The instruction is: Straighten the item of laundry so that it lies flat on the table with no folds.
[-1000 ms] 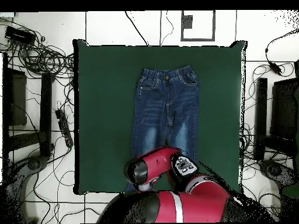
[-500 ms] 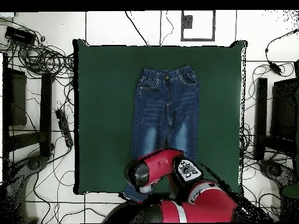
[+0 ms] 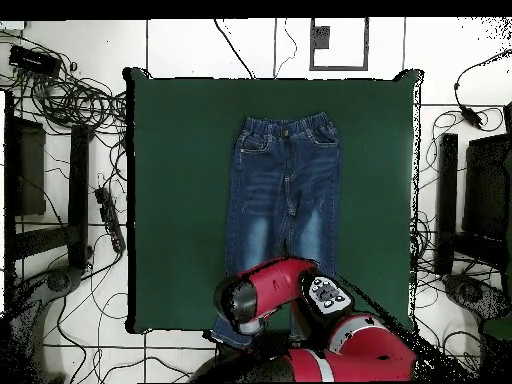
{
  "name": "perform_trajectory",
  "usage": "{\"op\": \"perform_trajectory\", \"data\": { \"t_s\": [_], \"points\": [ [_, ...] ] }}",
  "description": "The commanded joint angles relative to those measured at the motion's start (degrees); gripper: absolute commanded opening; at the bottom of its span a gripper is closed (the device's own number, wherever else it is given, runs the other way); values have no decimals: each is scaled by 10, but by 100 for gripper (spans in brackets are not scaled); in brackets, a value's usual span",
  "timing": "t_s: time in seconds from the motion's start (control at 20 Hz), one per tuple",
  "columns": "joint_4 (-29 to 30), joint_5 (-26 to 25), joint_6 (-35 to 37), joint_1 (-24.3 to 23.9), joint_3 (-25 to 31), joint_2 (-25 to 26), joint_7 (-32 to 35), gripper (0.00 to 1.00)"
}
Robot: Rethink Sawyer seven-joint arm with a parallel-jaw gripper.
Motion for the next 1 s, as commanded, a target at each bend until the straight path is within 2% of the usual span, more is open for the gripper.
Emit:
{"op": "perform_trajectory", "data": {
  "t_s": [0.05, 0.6, 1.0],
  "points": [
    [-12, 13, -78, 4, 84, 41, -4, 100],
    [-23, 6, -94, -17, 96, 90, -25, 100],
    [-70, 2, -63, -6, 70, 140, -22, 100]
  ]
}}
